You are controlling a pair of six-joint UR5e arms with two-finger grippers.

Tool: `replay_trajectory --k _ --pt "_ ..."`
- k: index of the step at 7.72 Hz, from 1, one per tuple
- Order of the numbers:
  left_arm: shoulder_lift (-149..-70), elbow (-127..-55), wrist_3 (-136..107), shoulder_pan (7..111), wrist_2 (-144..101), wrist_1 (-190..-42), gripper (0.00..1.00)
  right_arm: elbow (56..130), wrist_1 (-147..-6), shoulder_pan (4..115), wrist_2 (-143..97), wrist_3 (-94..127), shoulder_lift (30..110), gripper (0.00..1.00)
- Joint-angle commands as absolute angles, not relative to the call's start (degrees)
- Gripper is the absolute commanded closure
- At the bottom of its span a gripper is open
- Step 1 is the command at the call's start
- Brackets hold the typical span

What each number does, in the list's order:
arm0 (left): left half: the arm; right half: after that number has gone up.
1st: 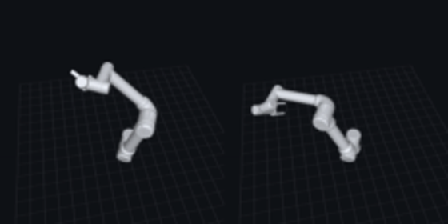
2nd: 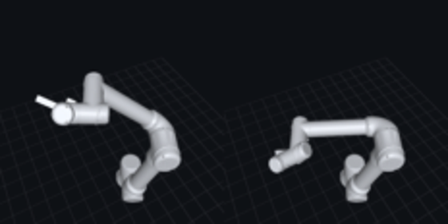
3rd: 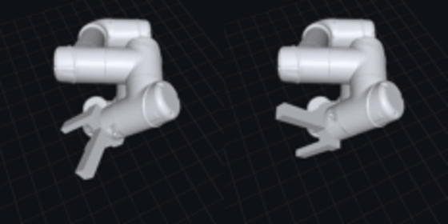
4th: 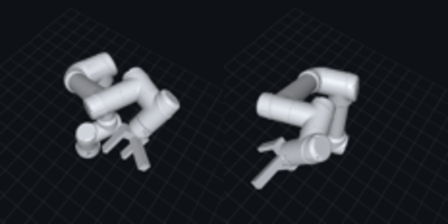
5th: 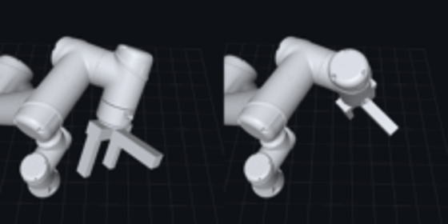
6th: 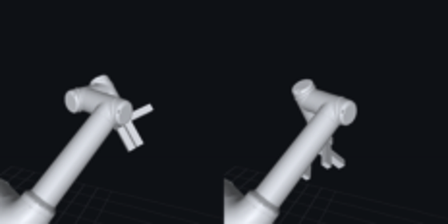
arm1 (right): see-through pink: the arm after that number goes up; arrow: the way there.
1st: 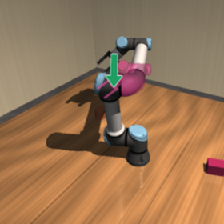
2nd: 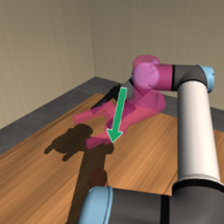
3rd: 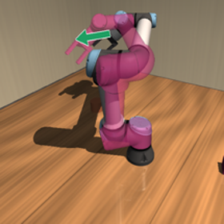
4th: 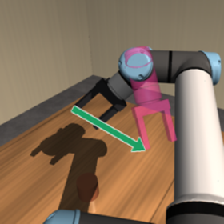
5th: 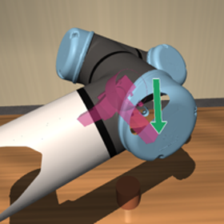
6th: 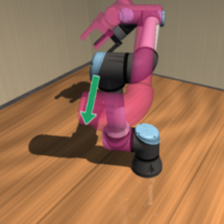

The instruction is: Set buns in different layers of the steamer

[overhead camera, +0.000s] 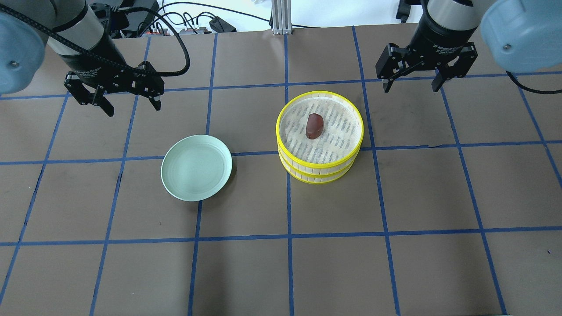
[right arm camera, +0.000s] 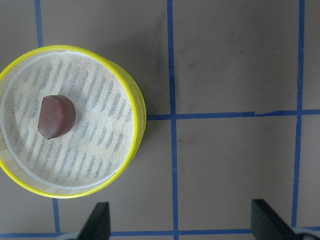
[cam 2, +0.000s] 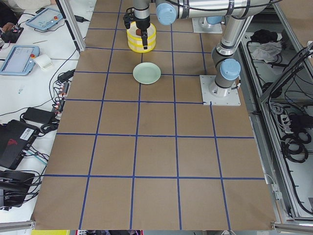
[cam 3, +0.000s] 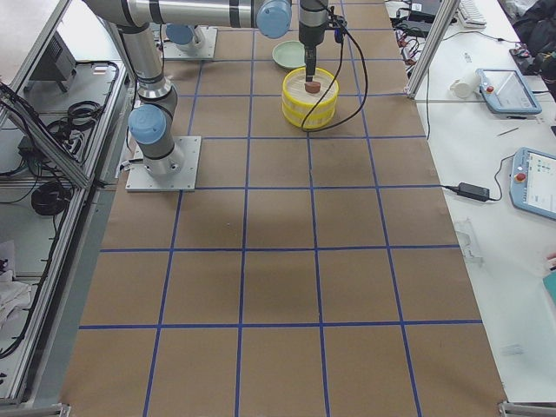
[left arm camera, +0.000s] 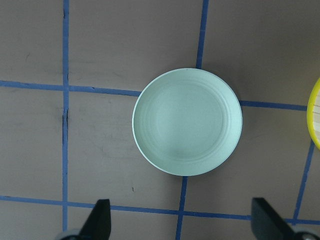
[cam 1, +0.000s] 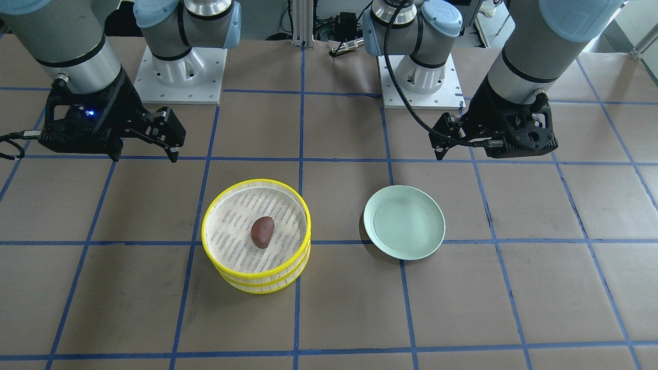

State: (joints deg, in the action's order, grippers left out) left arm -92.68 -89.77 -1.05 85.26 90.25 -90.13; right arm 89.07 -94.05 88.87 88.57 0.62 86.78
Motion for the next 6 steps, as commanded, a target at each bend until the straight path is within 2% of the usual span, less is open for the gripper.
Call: replay_trajectory --k 1,6 --pt "-92.55 -89.82 -1.05 85.25 90.44 -90.18 0.00 89.30 -94.04 88.95 88.77 0.70 86.75 0.00" --pt "-92.64 -89.82 -0.97 85.34 91.85 -89.91 0.00 89.30 -93.78 88.95 90.35 0.79 87.36 0.00"
